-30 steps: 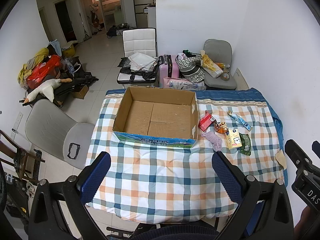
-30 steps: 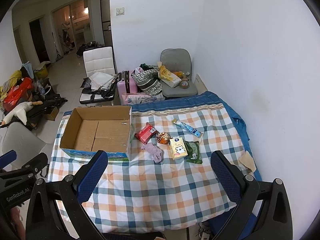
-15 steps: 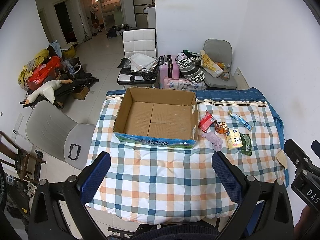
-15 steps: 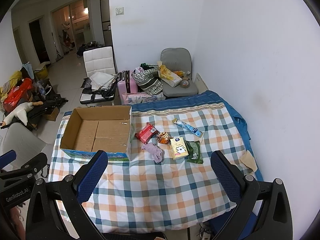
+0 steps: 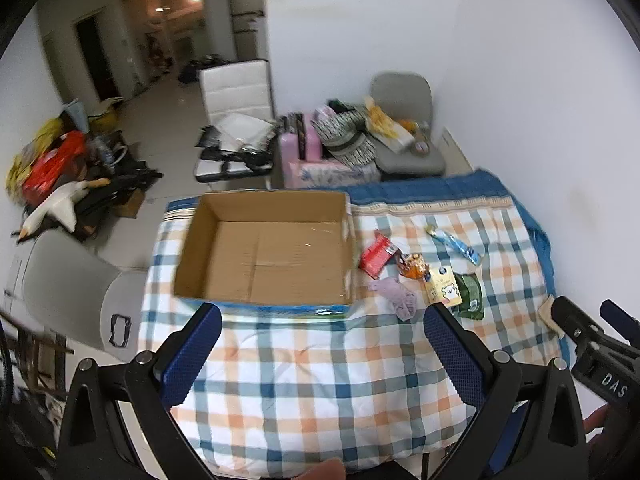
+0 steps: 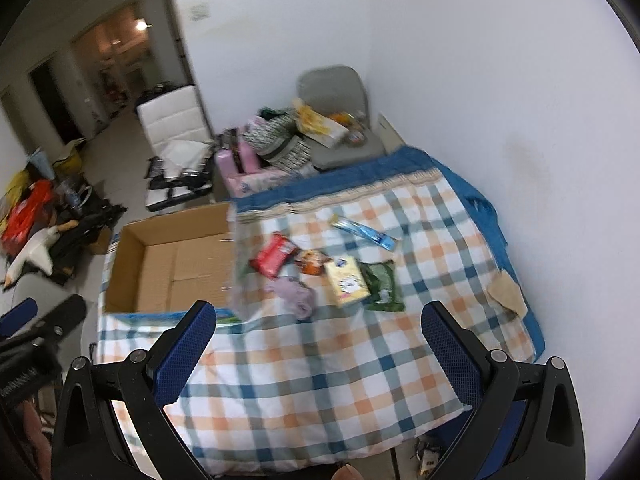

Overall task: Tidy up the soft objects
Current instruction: 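Grasp the yellow tissue pack with the left tool while the right tool grasps the green bag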

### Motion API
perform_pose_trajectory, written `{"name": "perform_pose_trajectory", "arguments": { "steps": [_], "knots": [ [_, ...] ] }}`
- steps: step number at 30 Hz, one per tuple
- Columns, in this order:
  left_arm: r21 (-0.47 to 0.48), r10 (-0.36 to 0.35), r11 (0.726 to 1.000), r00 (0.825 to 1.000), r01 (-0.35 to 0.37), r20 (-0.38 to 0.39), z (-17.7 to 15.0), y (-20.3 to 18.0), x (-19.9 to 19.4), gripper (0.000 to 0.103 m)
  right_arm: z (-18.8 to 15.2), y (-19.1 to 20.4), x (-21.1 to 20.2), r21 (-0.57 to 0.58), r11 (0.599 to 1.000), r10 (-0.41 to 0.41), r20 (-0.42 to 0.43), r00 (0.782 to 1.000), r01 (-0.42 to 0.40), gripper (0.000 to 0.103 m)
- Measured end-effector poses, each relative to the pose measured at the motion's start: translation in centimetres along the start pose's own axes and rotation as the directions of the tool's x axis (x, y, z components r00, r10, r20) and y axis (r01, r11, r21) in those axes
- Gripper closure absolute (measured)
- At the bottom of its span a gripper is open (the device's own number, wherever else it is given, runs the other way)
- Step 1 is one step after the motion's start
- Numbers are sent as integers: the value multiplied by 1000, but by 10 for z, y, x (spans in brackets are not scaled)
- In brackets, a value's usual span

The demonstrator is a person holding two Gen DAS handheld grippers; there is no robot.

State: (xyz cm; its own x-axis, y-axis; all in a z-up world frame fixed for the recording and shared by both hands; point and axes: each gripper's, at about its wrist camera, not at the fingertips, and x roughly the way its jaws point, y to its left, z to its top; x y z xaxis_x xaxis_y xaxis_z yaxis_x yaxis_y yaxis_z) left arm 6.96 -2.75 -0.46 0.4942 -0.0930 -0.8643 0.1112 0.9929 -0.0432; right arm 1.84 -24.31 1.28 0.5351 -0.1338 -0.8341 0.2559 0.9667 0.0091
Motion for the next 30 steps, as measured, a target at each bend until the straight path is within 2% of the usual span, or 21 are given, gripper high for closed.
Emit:
{"name": "perform_pose_trajectory", "arguments": {
  "steps": [2,4,7,9,11,14,16,19,22,23,24,25,27,30],
  "knots": [
    [28,-28,999,999,29,-37,14,-19,30,0,6,-13,20,31,999,-14,-35,999,15,0],
    [41,-59,997,995,62,-79,26,-37,63,0,16,-40,58,77,997,-24,-87,996,31,0],
    [22,-114,992,974,121,-196,42,-64,126,0,22,-69,112,132,991,-17,-166,986,39,0],
    [-9,-139,990,952,142,-271,47,-86,169,6,28,-99,166,157,987,-4,-237,971,42,0],
    [-47,-183,983,921,178,-344,45,-111,210,13,29,-113,206,171,984,12,-283,959,38,0],
    [-85,-211,977,878,194,-429,38,-143,260,23,26,-146,289,209,978,53,-361,931,25,0],
    [-106,-222,975,856,195,-468,32,-158,285,24,22,-157,334,228,973,77,-411,909,21,3],
    [-141,-241,970,815,196,-526,23,-176,320,24,12,-163,397,252,968,123,-491,862,6,11],
    [-170,-257,966,786,195,-562,19,-190,344,24,-2,-166,438,271,963,158,-551,819,-4,17],
    [-170,-256,966,781,193,-570,19,-192,348,24,-7,-167,449,282,959,180,-567,804,-17,23],
    [-165,-250,968,775,189,-580,19,-196,353,24,-13,-169,458,289,957,191,-583,789,-19,38],
    [-162,-247,969,769,187,-589,19,-200,357,24,-18,-172,463,299,954,199,-591,782,-16,44],
    [-165,-253,967,751,192,-610,17,-209,368,24,-26,-181,465,320,947,209,-588,781,-13,55],
    [-165,-254,967,723,193,-642,10,-223,384,24,-38,-207,463,333,942,173,-597,784,46,60]
  ]
}}
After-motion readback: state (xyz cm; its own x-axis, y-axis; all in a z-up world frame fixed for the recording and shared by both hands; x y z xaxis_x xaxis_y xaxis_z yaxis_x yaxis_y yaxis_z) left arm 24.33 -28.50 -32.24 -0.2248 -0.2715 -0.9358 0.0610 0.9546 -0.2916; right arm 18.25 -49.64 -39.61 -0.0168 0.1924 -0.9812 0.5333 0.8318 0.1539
